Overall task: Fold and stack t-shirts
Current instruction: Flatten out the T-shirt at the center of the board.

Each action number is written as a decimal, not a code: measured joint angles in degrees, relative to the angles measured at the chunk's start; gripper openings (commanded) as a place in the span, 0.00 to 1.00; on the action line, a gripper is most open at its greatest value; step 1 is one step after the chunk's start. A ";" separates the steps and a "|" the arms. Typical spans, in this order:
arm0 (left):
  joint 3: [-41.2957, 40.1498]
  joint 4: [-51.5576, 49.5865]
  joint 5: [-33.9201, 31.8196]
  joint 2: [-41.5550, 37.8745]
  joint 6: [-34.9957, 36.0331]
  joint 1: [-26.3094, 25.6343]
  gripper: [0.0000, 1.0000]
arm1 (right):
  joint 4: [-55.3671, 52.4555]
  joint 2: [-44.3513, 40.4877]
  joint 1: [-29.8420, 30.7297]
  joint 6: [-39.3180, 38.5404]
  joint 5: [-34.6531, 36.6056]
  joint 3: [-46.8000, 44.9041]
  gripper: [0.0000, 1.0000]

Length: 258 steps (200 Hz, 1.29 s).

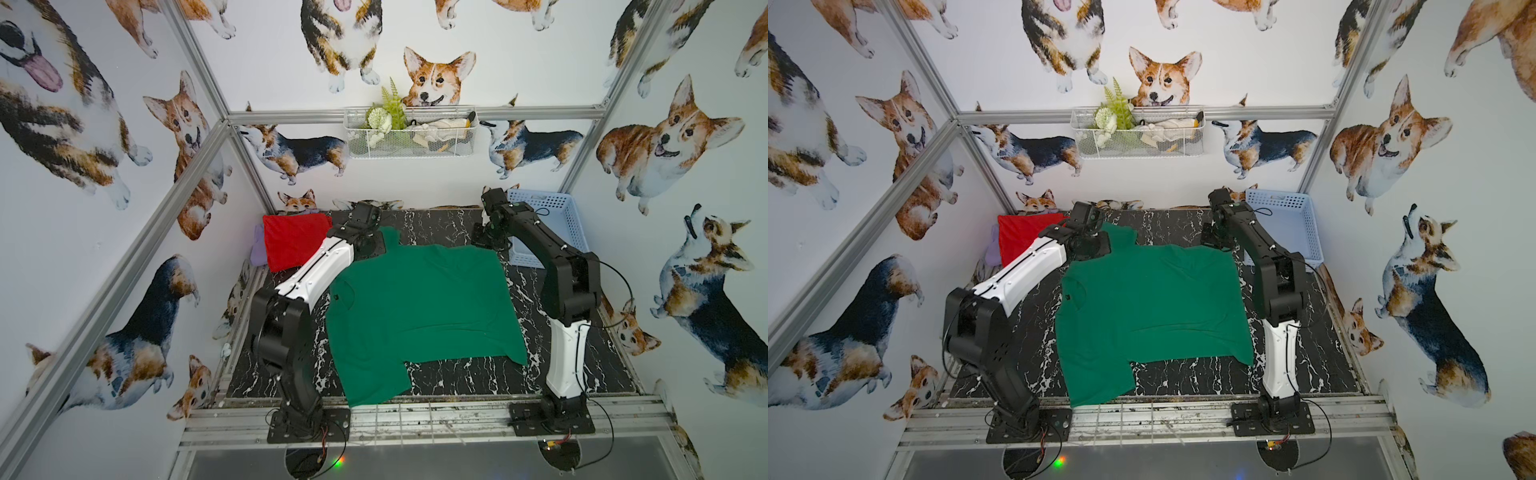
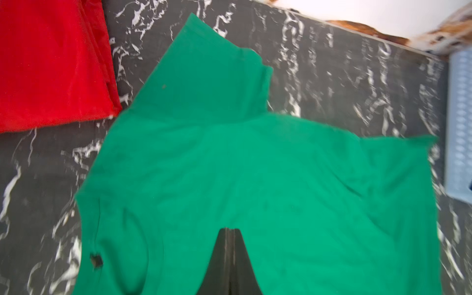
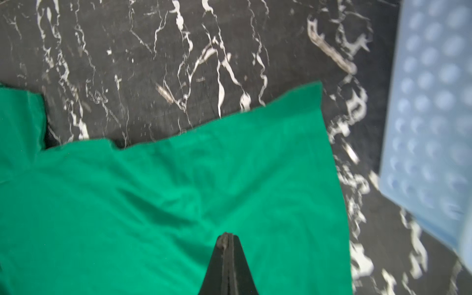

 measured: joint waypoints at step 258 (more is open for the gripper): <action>31.80 -9.51 11.56 36.46 4.59 8.59 0.02 | -7.89 23.15 -5.64 -0.72 -4.57 22.36 0.00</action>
